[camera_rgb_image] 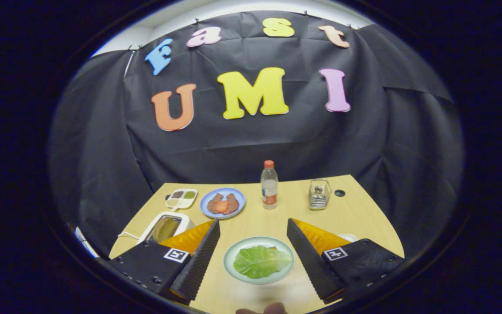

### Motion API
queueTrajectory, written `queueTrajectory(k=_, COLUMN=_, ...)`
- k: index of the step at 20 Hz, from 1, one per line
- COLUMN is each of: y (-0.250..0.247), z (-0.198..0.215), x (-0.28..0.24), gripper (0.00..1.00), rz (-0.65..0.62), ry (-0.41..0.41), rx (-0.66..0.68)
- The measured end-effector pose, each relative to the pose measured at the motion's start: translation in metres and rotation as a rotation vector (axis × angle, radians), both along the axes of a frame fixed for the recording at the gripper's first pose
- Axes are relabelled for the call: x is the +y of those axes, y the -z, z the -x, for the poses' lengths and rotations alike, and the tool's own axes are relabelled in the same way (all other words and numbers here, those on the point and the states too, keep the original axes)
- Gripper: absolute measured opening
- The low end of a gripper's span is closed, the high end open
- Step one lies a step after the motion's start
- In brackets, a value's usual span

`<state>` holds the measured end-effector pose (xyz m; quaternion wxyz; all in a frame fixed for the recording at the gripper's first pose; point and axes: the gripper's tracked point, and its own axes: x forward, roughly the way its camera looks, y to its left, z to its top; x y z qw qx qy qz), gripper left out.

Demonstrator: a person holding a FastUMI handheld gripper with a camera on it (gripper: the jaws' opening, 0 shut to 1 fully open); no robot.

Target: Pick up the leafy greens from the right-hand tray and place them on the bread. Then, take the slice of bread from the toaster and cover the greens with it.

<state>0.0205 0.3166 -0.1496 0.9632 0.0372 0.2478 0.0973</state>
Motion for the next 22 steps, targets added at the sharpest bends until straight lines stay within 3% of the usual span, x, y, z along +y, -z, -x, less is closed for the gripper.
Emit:
queueTrajectory(k=4, y=-0.005, z=0.009, x=0.075, gripper=0.96, rz=-0.011, ry=-0.056, rx=-0.004)
queueTrajectory(k=10, y=0.049, z=0.021, x=0.168, gripper=0.96, rz=0.011, ry=-0.157, rx=0.079)
queueTrajectory(k=16, y=0.089, z=0.006, x=0.203, gripper=0.96, rz=0.059, ry=-0.15, rx=0.132)
queueTrajectory(k=20, y=0.113, z=-0.005, x=0.208, gripper=0.9, rz=0.08, ry=-0.115, rx=0.175)
queueTrajectory(k=22, y=0.122, z=-0.01, x=0.208, gripper=0.82, rz=0.085, ry=-0.091, rx=0.201)
